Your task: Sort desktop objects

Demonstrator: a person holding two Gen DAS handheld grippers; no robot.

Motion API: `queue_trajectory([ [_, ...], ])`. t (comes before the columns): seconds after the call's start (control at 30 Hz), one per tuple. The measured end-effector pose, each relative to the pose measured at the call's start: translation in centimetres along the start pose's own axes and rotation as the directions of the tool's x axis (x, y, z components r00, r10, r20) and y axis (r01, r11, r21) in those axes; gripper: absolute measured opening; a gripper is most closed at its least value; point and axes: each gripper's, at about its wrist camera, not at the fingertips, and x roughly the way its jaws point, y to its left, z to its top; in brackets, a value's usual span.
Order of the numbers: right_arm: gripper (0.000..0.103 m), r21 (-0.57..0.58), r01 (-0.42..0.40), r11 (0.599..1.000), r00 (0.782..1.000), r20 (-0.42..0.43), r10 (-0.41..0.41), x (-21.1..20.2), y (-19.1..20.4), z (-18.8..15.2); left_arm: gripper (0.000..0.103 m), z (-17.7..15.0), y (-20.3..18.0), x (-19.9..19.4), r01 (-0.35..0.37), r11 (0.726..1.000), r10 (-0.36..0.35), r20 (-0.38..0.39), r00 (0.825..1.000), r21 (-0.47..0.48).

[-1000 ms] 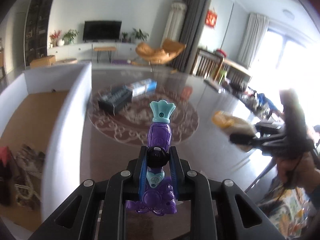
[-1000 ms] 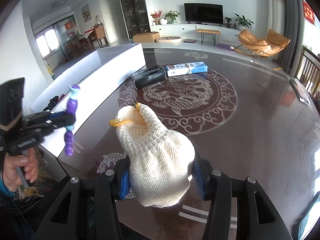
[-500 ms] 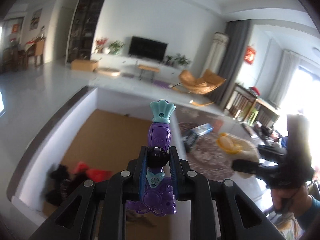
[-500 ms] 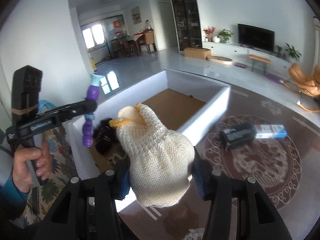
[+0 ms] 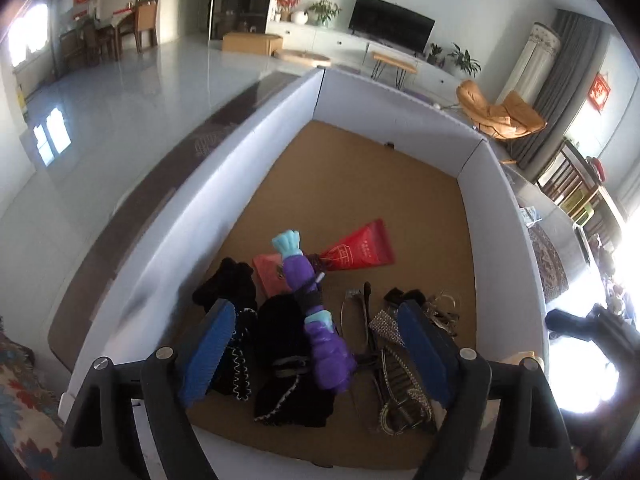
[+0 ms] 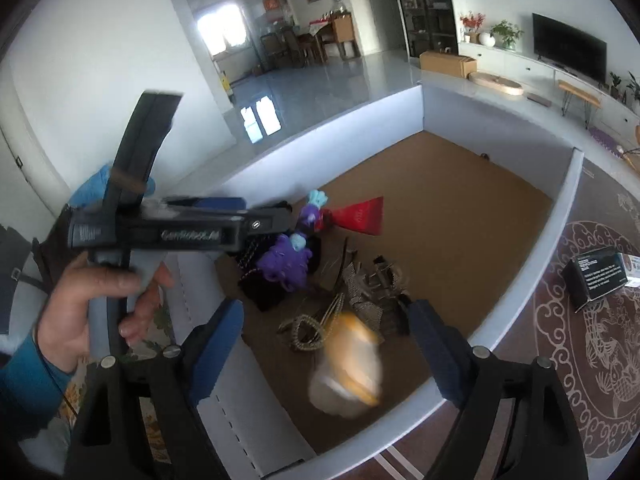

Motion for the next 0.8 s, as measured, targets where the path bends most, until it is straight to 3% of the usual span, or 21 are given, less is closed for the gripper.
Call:
queue_trajectory([
  [0.27, 0.094, 0.097, 0.118, 0.988, 0.986, 0.108, -0.128, -4.3, -5.8, -2.2, 0.084, -0.5, -5.5, -2.1, -0.079, 0.990, 0.061, 0.153, 0.986, 0.118],
  [0.43, 0.095, 0.223, 0.211, 0.952, 0.971, 0.069, -0.231, -5.7, -11.9, -5.9, 0.095, -0.4, -9.4, -4.1, -0.127, 0.967, 0.074, 0.232, 0.970, 0.219],
  [0.63, 0.095, 0.330, 0.299, 0.895, 0.945, 0.027, -0.326, -8.2, -17.5, -10.9, 0.096, -1.2, -15.1, -5.5, -0.173, 0.930, 0.078, 0.285, 0.955, 0.324],
  [0.8, 0.095, 0.394, 0.330, 0.858, 0.931, 0.015, -0.365, -10.4, -20.1, -13.4, 0.096, -1.7, -18.4, -6.8, -0.154, 0.917, 0.043, 0.293, 0.955, 0.368],
])
